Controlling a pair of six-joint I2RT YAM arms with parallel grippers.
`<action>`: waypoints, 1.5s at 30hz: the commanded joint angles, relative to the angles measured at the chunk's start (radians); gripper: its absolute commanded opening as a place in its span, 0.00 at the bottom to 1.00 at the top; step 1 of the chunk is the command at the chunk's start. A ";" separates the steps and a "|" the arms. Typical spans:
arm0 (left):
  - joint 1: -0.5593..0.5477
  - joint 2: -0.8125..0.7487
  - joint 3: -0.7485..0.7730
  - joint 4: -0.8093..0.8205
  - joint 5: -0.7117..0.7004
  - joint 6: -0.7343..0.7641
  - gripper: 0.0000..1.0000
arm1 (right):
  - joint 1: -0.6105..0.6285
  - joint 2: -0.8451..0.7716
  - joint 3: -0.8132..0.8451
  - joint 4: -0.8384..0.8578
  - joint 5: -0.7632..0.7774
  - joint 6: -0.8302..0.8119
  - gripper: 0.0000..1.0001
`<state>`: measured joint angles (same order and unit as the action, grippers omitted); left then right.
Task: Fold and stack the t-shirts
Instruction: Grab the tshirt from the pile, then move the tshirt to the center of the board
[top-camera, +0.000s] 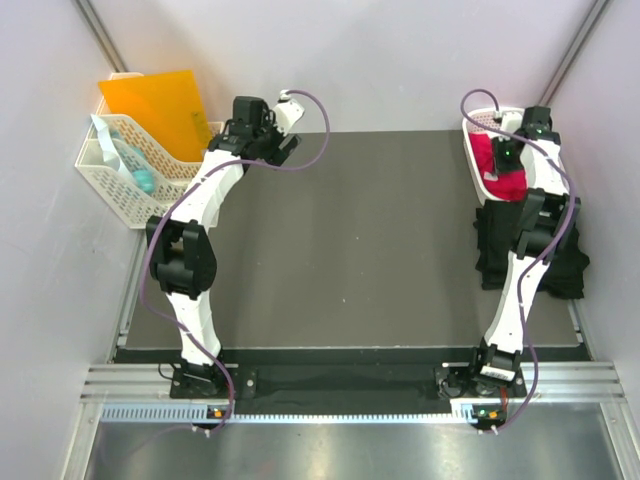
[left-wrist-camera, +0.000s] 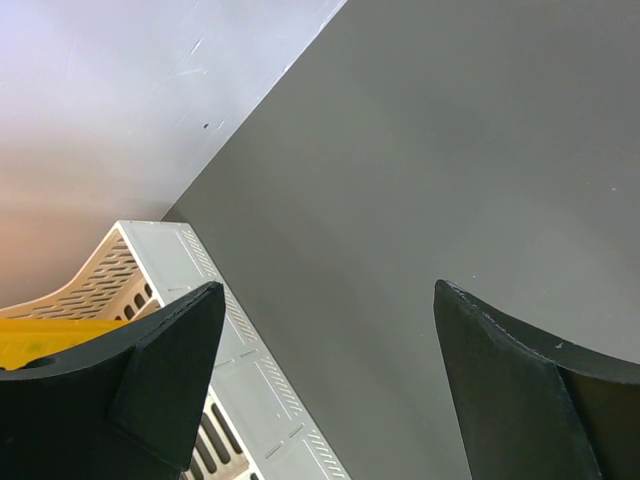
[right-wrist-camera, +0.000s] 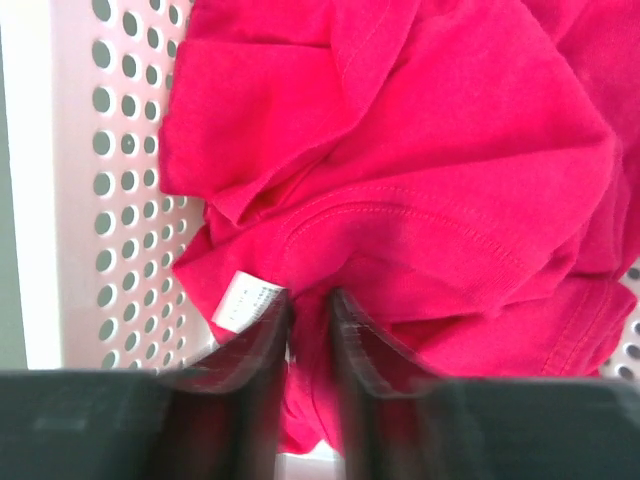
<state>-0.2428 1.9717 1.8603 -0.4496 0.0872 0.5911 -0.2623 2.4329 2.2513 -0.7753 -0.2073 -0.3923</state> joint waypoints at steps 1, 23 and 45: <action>-0.004 -0.048 0.005 0.017 -0.006 0.006 0.89 | 0.012 0.008 0.013 0.005 0.011 -0.005 0.05; -0.013 -0.066 -0.093 0.063 0.060 -0.027 0.59 | 0.084 -0.383 0.044 0.184 0.247 -0.016 0.00; -0.023 -0.080 -0.204 0.261 0.020 -0.047 0.59 | 0.439 -0.623 -0.033 0.984 0.623 -0.413 0.00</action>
<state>-0.2619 1.9652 1.6871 -0.3000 0.1322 0.5697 0.1413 1.8729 2.1281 -0.0597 0.3225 -0.7235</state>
